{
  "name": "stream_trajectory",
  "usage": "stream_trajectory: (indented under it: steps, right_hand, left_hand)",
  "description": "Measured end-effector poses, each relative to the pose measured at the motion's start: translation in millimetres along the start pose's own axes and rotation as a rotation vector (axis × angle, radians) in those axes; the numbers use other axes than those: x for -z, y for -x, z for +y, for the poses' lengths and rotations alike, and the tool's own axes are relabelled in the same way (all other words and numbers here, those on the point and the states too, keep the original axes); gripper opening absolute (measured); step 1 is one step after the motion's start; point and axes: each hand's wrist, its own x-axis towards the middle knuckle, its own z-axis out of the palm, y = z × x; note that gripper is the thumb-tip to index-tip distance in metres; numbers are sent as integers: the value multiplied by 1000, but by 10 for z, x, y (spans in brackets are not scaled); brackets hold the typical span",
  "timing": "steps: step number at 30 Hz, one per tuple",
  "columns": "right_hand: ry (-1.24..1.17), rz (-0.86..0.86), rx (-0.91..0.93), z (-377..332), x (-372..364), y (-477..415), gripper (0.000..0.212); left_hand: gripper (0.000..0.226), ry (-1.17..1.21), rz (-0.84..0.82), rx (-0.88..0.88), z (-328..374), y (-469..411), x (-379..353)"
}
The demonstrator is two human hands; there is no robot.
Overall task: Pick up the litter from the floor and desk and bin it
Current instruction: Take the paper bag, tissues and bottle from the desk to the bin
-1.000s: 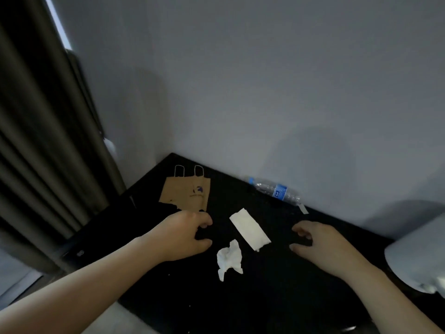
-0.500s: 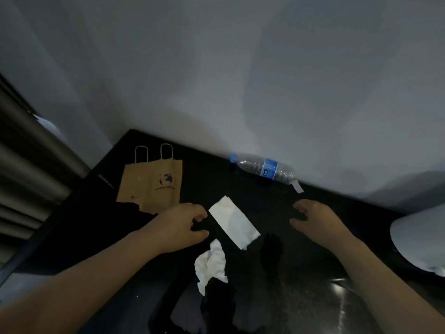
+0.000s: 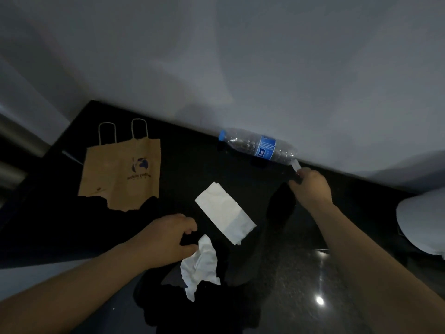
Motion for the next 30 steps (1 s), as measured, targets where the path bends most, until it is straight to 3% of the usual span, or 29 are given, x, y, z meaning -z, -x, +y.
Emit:
stream_trajectory:
  steps: [13,22,25,30]
  right_hand:
    - [244,79,-60,125,-352,-548,35]
    - [257,176,53,251,-385,-513,19]
    - [218,199,66,218,-390,-491,19]
    - [86,205,11,146,-451,-247,16]
  left_hand:
    - [60,-108,-172,-16,-131,-213,-455]
    - [55,-231,-75,-14,-106,-302,-640]
    - [57,-317,-42,-88,-139,-314,-696]
    - [23,-109,-68,-29,-235,-358,-700]
